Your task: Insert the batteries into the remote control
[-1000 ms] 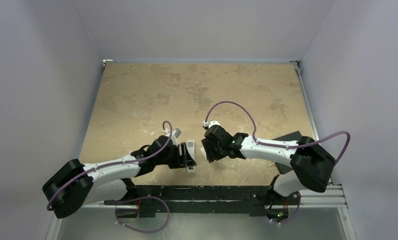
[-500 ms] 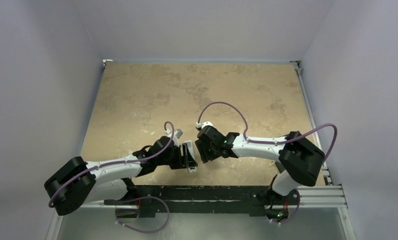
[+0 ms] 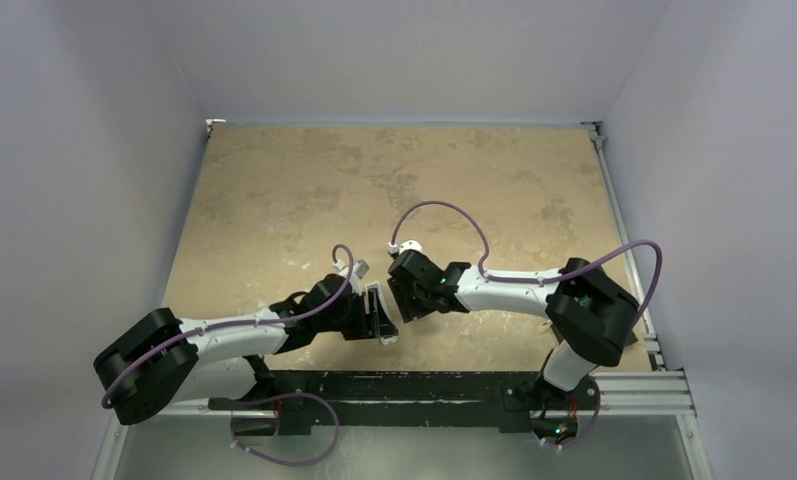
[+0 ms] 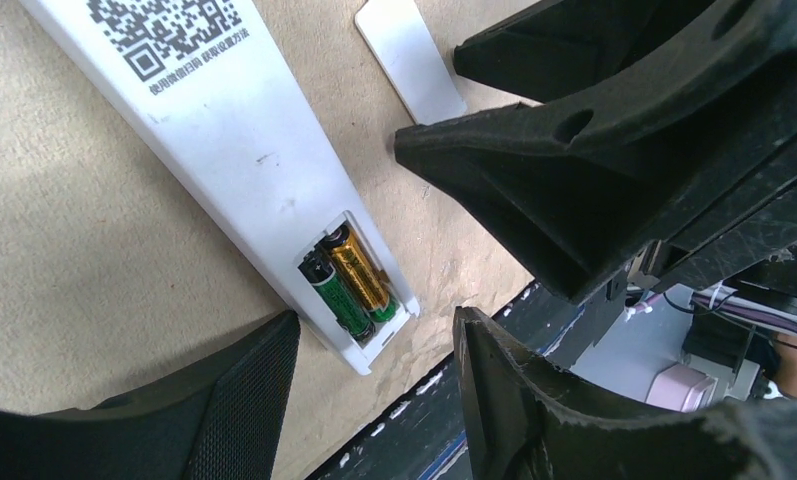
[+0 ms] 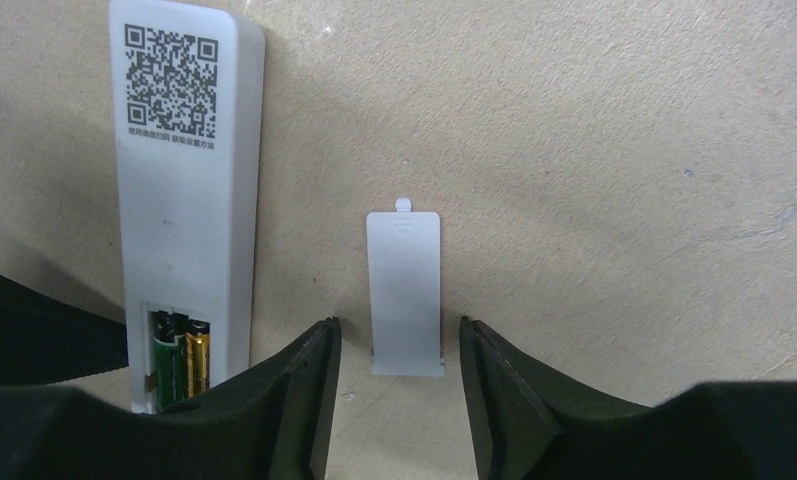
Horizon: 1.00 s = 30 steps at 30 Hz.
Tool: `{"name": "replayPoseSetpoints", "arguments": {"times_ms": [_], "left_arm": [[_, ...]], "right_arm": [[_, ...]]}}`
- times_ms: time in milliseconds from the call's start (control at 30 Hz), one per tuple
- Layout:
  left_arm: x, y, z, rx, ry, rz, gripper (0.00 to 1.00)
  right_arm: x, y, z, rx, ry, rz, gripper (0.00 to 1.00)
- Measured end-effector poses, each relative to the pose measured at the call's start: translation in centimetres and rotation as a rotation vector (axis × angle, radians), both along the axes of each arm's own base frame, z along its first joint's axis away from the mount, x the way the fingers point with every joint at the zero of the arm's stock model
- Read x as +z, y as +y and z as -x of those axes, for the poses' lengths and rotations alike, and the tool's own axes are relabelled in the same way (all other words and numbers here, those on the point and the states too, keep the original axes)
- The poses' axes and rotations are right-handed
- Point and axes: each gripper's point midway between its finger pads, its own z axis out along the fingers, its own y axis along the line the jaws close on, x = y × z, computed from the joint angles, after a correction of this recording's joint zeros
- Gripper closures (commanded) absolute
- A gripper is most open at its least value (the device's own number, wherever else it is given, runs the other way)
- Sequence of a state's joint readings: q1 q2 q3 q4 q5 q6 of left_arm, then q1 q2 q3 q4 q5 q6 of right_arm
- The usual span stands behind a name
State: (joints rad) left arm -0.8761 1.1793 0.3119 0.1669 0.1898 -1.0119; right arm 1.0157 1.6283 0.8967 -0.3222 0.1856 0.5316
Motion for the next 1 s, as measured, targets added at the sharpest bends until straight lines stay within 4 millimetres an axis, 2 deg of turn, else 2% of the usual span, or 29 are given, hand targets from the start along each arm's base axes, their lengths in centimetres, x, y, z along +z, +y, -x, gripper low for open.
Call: {"name": "replayPoseSetpoints", "arguments": {"times_ms": [533,1000], "left_arm": [[-0.25,-0.06,0.0,-0.001,0.001,-0.006,0.43],[0.19,0.12,-0.26,0.013,-0.017,-0.004,0.42]], "right_arm": [[-0.21,-0.01,-0.29,-0.004,-0.04,0.054,0.56],[-0.23,0.21,-0.31,-0.003,-0.066,0.08,0.78]]}}
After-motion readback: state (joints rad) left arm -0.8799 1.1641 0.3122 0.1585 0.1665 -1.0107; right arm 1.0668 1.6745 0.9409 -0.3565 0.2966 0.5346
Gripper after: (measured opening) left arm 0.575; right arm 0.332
